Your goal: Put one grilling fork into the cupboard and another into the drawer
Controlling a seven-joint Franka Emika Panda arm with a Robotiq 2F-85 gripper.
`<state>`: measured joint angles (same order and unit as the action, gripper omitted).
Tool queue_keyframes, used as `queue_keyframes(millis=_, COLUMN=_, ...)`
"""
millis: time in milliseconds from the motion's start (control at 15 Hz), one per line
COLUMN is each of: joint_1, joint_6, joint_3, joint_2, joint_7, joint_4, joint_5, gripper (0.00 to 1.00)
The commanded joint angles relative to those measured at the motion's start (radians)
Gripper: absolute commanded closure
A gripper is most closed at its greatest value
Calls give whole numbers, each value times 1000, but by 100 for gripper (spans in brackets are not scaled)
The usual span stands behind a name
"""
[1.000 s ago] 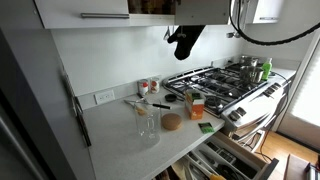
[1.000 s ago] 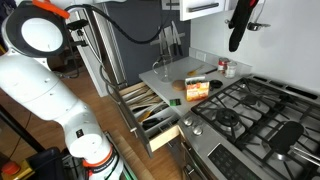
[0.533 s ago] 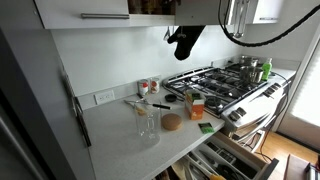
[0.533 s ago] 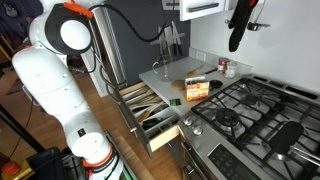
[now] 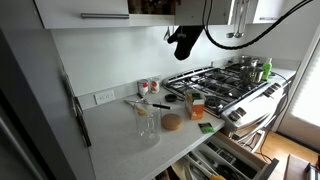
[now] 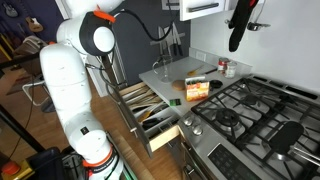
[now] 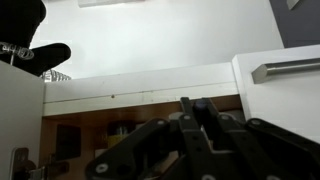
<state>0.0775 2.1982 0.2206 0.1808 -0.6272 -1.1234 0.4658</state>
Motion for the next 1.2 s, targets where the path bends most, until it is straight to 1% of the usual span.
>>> queue_keyframes(millis=0, joint_1=0, joint_6=0, joint_3=-1, joint_2=18, joint_7=-3, joint_4=26, joint_5=2, gripper=85)
queue_keyframes(millis=200, joint_1=0, joint_6=0, joint_3=-1, joint_2=52, joint_7=-7, joint_4=75, joint_5=5, gripper=85)
queue_keyframes(millis=600, joint_1=2, joint_6=0, joint_3=-1, joint_2=56, joint_7=-9, joint_4=83, joint_5=6, gripper=85)
queue_keyframes(millis=667, joint_1=4, joint_6=-1, joint_3=-1, joint_2=80, joint_7=-6, joint_4=111, joint_5=7, gripper=96)
queue_keyframes(millis=1000, joint_1=7, joint_6=27, joint_3=-11, joint_2=159, joint_7=-10, joint_4=209, joint_5=24, gripper=96)
queue_keyframes(millis=1133, joint_1=3, joint_6=37, joint_3=-14, joint_2=194, joint_7=-12, joint_4=248, joint_5=13, gripper=96)
